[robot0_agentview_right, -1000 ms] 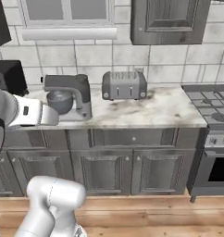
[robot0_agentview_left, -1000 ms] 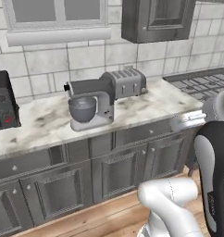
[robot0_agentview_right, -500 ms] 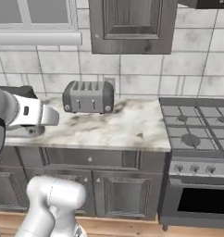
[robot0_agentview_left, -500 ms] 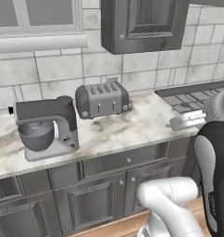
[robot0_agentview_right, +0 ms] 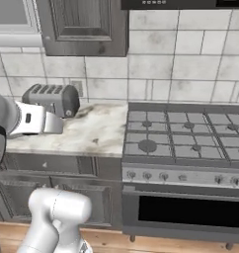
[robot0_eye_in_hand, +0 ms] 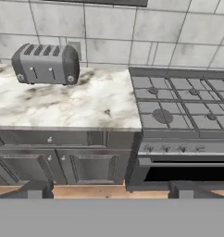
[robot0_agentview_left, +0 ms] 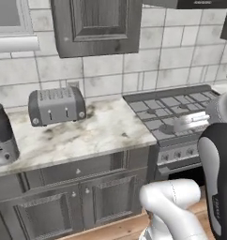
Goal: Navigate to the stove.
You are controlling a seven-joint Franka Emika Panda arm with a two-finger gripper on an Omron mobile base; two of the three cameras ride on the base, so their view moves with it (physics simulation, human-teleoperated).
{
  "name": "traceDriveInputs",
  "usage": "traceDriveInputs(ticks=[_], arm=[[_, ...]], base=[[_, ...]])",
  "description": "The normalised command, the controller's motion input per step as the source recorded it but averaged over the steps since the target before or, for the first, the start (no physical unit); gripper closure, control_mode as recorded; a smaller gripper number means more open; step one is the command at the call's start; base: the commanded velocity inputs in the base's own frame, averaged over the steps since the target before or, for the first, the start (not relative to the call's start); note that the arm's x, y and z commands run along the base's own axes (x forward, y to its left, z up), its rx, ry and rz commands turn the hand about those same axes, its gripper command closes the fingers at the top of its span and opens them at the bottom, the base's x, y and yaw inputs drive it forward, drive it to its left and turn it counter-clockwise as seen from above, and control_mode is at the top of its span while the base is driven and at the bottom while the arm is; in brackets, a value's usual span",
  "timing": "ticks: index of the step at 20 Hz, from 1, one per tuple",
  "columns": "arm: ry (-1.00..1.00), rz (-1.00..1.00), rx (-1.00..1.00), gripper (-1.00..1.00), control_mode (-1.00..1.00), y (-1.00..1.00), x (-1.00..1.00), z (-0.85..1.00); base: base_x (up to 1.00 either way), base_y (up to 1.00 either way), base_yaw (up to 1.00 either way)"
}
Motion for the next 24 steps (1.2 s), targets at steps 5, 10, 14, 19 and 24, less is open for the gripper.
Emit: traceDriveInputs(ticks=[5, 10, 14, 19, 24], arm=[[0.0, 0.0, 0.0, -1.0, 1.0, 0.0, 0.0, 0.0], [0.0, 0.0, 0.0, -1.0, 1.0, 0.0, 0.0, 0.0], [0.0, 0.0, 0.0, -1.0, 1.0, 0.0, 0.0, 0.0], [0.0, 0.0, 0.0, -1.0, 1.0, 0.0, 0.0, 0.0], [0.0, 0.0, 0.0, -1.0, 1.0, 0.0, 0.0, 0.0]], base=[[-0.02, -1.0, 0.01], [0.0, -1.0, 0.04], [0.25, -1.0, 0.07], [0.67, -0.98, 0.08], [0.99, -0.44, 0.06]])
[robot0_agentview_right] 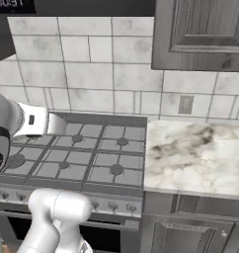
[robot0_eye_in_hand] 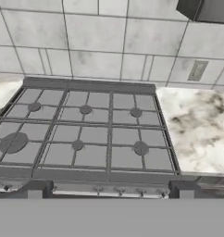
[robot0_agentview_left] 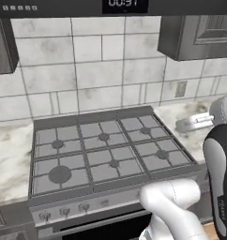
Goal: Navigate to the stove.
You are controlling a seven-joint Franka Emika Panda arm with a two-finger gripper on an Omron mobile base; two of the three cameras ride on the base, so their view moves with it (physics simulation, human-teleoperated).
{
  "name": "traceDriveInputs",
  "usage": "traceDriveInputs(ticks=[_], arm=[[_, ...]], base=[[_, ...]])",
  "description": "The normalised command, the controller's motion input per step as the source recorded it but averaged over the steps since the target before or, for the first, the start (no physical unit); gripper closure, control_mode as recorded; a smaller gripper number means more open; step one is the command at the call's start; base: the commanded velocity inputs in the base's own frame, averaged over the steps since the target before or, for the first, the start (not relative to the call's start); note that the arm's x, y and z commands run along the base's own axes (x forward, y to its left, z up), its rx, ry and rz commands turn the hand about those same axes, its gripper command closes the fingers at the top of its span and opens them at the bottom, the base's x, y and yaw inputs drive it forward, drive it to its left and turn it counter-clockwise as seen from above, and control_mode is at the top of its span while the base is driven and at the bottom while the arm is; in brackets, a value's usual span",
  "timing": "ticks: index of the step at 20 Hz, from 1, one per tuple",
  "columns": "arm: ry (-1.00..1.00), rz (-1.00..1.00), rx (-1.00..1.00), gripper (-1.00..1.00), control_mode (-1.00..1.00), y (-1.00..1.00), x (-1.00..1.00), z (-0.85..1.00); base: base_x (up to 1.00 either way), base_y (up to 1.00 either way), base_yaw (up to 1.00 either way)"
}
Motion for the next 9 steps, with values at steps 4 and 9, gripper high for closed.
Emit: traceDriveInputs(ticks=[4, 9], arm=[[0.0, 0.0, 0.0, -1.0, 1.0, 0.0, 0.0, 0.0], [0.0, 0.0, 0.0, -1.0, 1.0, 0.0, 0.0, 0.0]], base=[[1.0, 0.41, -0.02], [1.0, 1.0, -0.16]])
